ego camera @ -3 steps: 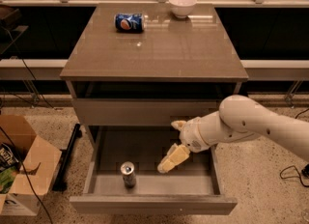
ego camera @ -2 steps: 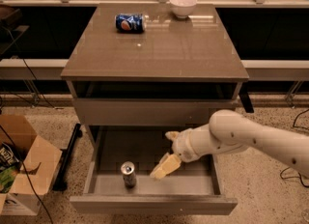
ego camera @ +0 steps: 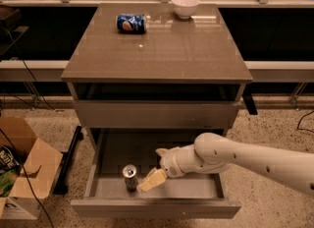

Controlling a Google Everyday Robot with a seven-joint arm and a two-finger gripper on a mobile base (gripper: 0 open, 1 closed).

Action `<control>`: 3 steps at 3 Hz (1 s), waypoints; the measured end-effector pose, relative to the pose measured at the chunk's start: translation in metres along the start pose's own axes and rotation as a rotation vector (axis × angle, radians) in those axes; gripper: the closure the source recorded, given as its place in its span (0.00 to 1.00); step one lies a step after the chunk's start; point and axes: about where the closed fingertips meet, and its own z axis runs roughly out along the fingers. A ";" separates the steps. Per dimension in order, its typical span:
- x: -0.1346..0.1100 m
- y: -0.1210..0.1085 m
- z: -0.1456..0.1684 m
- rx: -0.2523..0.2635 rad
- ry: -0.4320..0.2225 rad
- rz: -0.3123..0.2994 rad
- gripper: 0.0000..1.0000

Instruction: Pick redbull can from middle drawer and place on counter

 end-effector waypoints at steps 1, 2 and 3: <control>0.004 -0.002 0.034 -0.024 -0.031 0.040 0.00; 0.007 -0.004 0.063 -0.051 -0.050 0.078 0.00; 0.008 -0.008 0.084 -0.072 -0.070 0.109 0.00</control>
Offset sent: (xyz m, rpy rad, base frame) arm 0.0142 0.0645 -0.0681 0.1143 0.1125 -0.0391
